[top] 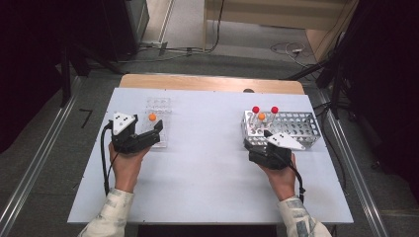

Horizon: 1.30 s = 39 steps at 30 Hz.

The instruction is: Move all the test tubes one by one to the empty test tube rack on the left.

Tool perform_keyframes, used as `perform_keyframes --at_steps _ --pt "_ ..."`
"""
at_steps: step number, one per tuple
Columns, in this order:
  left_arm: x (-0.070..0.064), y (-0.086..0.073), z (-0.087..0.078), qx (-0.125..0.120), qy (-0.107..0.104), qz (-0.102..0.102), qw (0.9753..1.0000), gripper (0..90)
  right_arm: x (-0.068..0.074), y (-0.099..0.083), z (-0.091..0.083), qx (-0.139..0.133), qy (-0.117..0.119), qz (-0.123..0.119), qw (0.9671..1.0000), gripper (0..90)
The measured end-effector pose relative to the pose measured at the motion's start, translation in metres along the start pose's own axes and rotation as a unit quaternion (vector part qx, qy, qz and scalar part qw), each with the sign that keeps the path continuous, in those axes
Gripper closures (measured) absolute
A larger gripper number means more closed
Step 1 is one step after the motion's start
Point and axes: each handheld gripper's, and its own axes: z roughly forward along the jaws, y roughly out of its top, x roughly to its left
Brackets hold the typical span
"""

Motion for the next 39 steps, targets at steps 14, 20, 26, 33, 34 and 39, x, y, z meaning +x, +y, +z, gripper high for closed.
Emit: perform_keyframes --at_steps 14,20,26,33,34,39 --pt "-0.002 -0.001 0.003 0.003 -0.021 0.009 0.9997 9.3 -0.026 0.008 0.025 -0.006 -0.038 0.025 0.999 39.2" --pt "-0.002 -0.001 0.001 0.001 -0.029 0.006 0.9996 9.3 -0.032 0.011 0.035 -0.003 -0.043 0.024 0.9988 45.9" --pt "-0.002 -0.003 0.002 0.001 -0.028 0.003 0.9996 10.1 -0.033 0.009 0.042 0.002 -0.047 0.028 0.9985 50.4" --pt "-0.002 -0.003 0.003 0.004 -0.027 0.003 0.9996 10.4 -0.034 0.008 0.045 0.002 -0.042 0.027 0.9988 58.7" --pt "-0.002 -0.003 0.003 0.004 -0.028 0.002 0.9996 10.7 -0.034 0.008 0.046 0.004 -0.043 0.028 0.9987 60.0" --pt "-0.002 -0.003 0.003 0.006 -0.03 0.002 0.9995 11.3 -0.034 0.007 0.047 0.006 -0.045 0.03 0.9985 67.8"
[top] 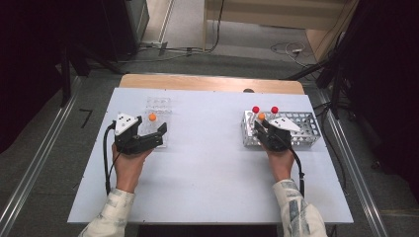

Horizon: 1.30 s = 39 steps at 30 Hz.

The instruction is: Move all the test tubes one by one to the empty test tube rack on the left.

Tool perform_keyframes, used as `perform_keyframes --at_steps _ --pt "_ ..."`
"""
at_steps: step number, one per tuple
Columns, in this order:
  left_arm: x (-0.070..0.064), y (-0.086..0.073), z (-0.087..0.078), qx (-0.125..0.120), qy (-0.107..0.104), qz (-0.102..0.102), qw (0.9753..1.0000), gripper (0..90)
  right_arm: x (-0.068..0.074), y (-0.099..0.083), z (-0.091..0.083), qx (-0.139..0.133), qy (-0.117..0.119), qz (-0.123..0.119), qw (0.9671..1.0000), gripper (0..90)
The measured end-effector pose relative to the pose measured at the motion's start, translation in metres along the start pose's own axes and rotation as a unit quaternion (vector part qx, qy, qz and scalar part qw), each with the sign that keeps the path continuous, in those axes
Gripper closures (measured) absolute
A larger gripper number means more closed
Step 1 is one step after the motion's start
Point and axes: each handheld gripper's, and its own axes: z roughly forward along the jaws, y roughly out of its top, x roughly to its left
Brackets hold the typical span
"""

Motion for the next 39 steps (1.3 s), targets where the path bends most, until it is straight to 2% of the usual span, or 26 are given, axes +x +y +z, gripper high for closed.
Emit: perform_keyframes --at_steps 6,11,17,23,31,39 --pt "-0.001 0.0 0.001 0.0 0.001 0.002 1.0 10.8 -0.003 0.002 -0.003 -0.006 0.001 0.002 1.0 71.0" --pt "-0.001 0.0 0.0 -0.002 0.0 0.001 1.0 10.7 -0.004 0.012 -0.011 -0.016 0.007 0.002 0.9998 71.0" --pt "-0.001 0.0 0.0 -0.002 -0.002 0.001 1.0 10.7 -0.003 0.027 -0.027 -0.038 0.007 -0.005 0.9992 71.0" --pt "-0.002 0.0 -0.001 -0.003 -0.005 0.0 1.0 10.7 -0.002 0.033 -0.043 -0.059 0.011 -0.01 0.9981 71.1" --pt "-0.006 0.001 -0.001 -0.004 -0.009 0.003 0.9999 10.7 0.01 0.036 -0.06 -0.078 0.035 -0.015 0.9962 71.1" --pt "-0.01 0.002 -0.002 -0.006 -0.018 0.004 0.9998 10.6 0.033 0.037 -0.06 -0.083 0.069 -0.021 0.9939 71.1"
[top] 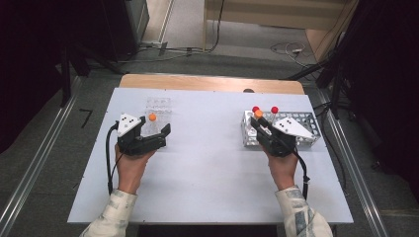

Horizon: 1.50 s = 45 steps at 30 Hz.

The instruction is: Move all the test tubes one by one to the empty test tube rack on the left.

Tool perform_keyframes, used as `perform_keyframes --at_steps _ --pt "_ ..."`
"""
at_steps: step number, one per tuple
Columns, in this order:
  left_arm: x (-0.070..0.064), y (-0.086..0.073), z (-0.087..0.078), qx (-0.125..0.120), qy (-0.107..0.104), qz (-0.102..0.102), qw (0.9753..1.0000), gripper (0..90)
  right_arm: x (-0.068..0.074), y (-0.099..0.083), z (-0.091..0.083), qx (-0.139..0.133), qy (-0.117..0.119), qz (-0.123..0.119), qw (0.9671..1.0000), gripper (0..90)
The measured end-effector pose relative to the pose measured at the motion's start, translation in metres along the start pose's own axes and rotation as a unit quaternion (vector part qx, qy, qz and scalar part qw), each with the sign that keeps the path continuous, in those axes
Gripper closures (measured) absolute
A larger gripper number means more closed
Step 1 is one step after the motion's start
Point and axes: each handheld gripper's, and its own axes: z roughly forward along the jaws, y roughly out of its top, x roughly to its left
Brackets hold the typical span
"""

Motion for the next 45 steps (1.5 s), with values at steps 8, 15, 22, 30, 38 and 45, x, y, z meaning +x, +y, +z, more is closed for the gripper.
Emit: perform_keyframes --at_steps 8,15,22,30,38,45 --pt "-0.01 0.0 0.0 -0.002 -0.014 0.009 0.9999 10.8 0.025 -0.004 0.014 0.009 0.032 -0.006 0.9994 71.1" --pt "-0.023 0.0 -0.001 -0.001 -0.042 0.009 0.9991 12.2 0.051 -0.011 0.024 0.018 0.062 -0.014 0.9978 71.1" --pt "-0.039 0.0 -0.001 -0.002 -0.062 0.023 0.9978 12.9 0.072 -0.016 0.034 0.028 0.086 -0.018 0.9958 71.1" --pt "-0.054 -0.005 0.001 0.002 -0.072 0.04 0.9966 14.5 0.097 -0.025 0.046 0.043 0.107 -0.035 0.9928 71.1" --pt "-0.065 -0.009 0.004 0.008 -0.088 0.055 0.9946 19.6 0.117 -0.03 0.053 0.046 0.121 -0.047 0.9904 71.1" --pt "-0.068 -0.012 0.004 0.013 -0.098 0.063 0.9931 35.1 0.129 -0.028 0.054 0.043 0.136 -0.048 0.9886 71.0"
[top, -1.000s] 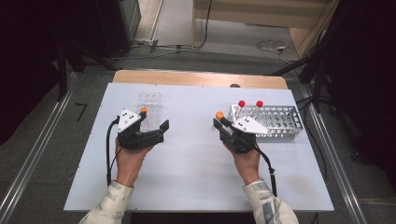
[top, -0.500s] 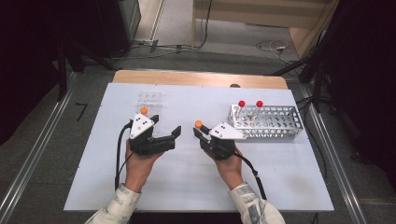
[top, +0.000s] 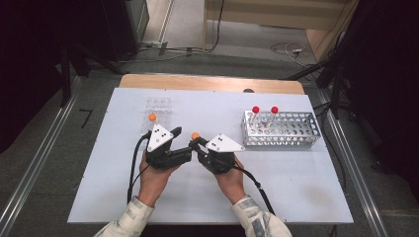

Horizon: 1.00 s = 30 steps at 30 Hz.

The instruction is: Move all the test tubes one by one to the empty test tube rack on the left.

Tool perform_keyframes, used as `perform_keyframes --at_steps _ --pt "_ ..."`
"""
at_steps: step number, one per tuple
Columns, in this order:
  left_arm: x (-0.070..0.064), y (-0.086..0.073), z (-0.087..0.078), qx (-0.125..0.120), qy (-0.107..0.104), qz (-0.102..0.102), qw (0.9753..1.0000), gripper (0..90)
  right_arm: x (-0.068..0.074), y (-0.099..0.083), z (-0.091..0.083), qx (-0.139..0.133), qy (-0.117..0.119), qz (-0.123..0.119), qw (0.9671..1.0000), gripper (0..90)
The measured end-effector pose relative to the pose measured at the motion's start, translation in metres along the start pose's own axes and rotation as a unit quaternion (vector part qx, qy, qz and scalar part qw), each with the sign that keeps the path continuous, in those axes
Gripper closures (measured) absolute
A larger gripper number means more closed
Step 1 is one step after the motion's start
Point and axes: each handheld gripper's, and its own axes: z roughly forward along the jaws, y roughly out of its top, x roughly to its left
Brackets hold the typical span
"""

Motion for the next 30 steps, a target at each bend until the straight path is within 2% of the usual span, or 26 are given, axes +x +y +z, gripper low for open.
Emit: perform_keyframes --at_steps 2,6,11,18,22,27,28,30 --pt "0.0009 -0.0003 -0.0007 0.0 0.003 0.002 1.0 40.4 0.0033 0.001 0.001 0.0 0.002 0.0 1.0 71.0" --pt "0.0031 -0.0013 -0.0011 0.002 -0.005 0.002 1.0 51.6 0.0065 0.0014 0.0034 0.003 0.007 -0.005 1.0 71.0" --pt "0.0022 -0.0013 -0.0016 0.003 -0.009 0.004 1.0 59.7 0.0085 0.0012 0.0049 0.004 0.008 -0.005 0.9999 71.1" --pt "-0.0003 -0.002 -0.0001 0.007 -0.015 0.01 0.9998 62.9 0.0078 0.0024 0.0043 0.003 0.008 -0.01 0.9999 71.0" --pt "-0.002 -0.0021 0.0 0.008 -0.014 0.014 0.9998 68.5 0.0087 0.0027 0.0036 0.004 0.008 -0.008 0.9999 71.0" --pt "-0.001 -0.0019 -0.0007 0.009 -0.014 0.013 0.9998 69.7 0.0093 0.003 0.0038 0.004 0.009 -0.009 0.9999 70.8" --pt "-0.0011 -0.0018 -0.0007 0.009 -0.013 0.013 0.9998 69.9 0.0094 0.003 0.0039 0.004 0.01 -0.009 0.9999 70.2" --pt "-0.0011 -0.0013 -0.0014 0.007 -0.012 0.011 0.9998 70.3 0.009 0.0031 0.0038 0.004 0.014 -0.007 0.9999 63.3"
